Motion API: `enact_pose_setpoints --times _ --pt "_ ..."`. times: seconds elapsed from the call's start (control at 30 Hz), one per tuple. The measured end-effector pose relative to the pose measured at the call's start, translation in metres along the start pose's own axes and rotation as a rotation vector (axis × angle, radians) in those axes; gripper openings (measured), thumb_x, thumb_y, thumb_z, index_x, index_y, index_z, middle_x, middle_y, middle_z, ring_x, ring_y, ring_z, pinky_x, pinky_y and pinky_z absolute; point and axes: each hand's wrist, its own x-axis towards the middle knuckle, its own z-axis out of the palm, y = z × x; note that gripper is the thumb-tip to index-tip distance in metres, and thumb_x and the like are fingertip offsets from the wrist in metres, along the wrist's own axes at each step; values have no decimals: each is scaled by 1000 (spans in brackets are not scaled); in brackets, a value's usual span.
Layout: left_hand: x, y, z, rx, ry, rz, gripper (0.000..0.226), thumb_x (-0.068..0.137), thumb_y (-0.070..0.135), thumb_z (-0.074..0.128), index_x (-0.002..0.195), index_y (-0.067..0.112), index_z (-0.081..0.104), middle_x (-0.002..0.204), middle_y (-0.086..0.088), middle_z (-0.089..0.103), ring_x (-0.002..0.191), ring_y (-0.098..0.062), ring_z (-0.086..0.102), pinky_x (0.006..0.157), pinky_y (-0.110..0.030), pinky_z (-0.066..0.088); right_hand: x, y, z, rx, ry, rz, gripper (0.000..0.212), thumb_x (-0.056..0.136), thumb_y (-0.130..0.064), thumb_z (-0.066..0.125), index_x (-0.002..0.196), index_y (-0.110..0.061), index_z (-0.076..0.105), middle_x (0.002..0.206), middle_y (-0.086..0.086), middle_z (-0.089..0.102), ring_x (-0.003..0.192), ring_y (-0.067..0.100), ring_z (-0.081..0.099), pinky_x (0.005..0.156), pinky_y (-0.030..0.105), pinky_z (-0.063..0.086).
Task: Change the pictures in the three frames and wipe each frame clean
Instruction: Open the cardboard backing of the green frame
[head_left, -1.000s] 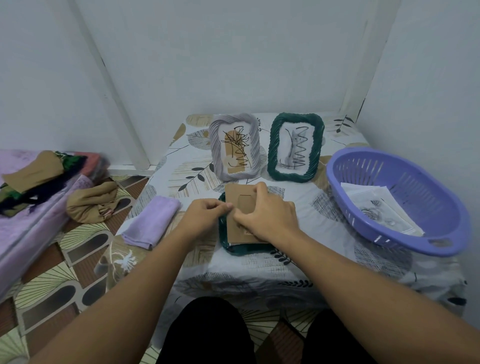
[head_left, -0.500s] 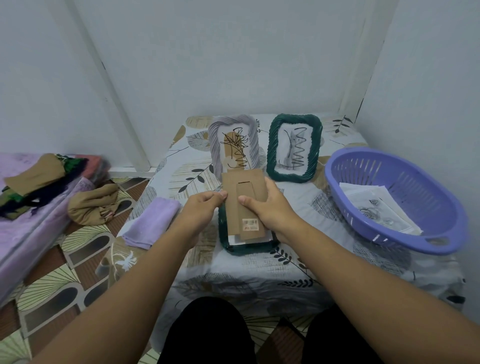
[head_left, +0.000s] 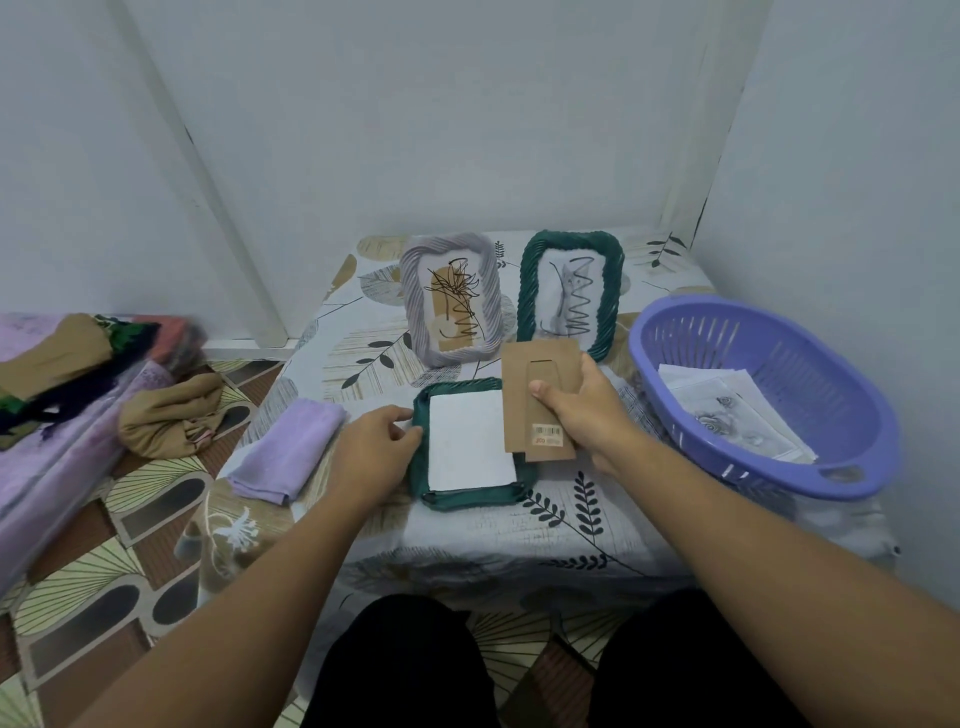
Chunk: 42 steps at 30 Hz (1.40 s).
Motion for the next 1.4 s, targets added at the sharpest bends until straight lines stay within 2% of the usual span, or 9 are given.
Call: enact_pose_setpoints --times 0.23,0.4,0.53,0.63,0.73,0.87,1.07,1.2,1.4 --pt "-8 -19 -8 -54 124 -2 26 95 24 65 117 15 75 69 5 69 69 -7 61 63 -20 44 5 10 -11 -134 -21 103 45 92 -29 74 128 -29 47 113 -1 71 93 20 70 78 40 60" --pt "-12 -19 -5 -87 179 -17 27 92 23 66 116 16 77 71 8 69 69 -3 60 63 -17 42 25 38 -7 -359 12 130 58 57 -70 65 105 -43 46 106 -10 70 101 26 68 97 57 49" --pt "-14 -17 -5 -88 186 -13 28 91 22 66 116 15 77 71 8 69 69 -2 60 63 -13 42 -3 17 -4 -726 45 162 58 82 -70 60 128 -35 52 137 8 43 128 36 43 109 51 31" --pt "-15 -18 -5 -120 197 -39 29 90 22 66 117 17 77 74 8 70 71 -1 61 63 -11 39 -7 15 -1 -773 95 87 58 88 -63 62 135 -33 48 142 11 31 134 39 33 112 52 26" --pt "-15 -18 -5 -126 201 -45 28 90 23 66 115 18 77 74 9 70 72 -1 61 62 -10 39 -9 12 9 -768 150 -94 47 91 -57 61 133 -38 51 135 4 40 129 30 38 110 47 26" --pt "-13 -18 -4 -127 205 -50 26 90 25 67 113 19 78 73 11 70 72 -1 62 61 -12 40 -16 2 33 -720 83 -256 21 90 -58 61 96 -38 66 110 -10 55 112 18 51 100 42 30" --pt "-13 -21 -4 -131 211 -47 24 90 26 67 110 20 79 71 10 70 71 -3 63 63 -14 43 -16 0 63 -810 16 -201 44 78 -74 67 75 -31 63 90 -15 66 105 16 60 92 47 35" --pt "-12 -21 -5 -132 216 -39 23 90 25 66 108 19 80 70 10 70 70 -3 62 62 -14 43 -17 -1 69 -836 35 -183 46 71 -72 75 75 -27 66 84 -15 65 94 18 60 82 42 30" --pt "-13 -22 -5 -136 212 -34 23 90 25 66 108 19 80 70 8 70 70 -7 64 64 -18 47 -14 2 70 -775 35 -125 43 70 -68 79 79 -29 64 84 -14 67 92 16 62 88 42 36"
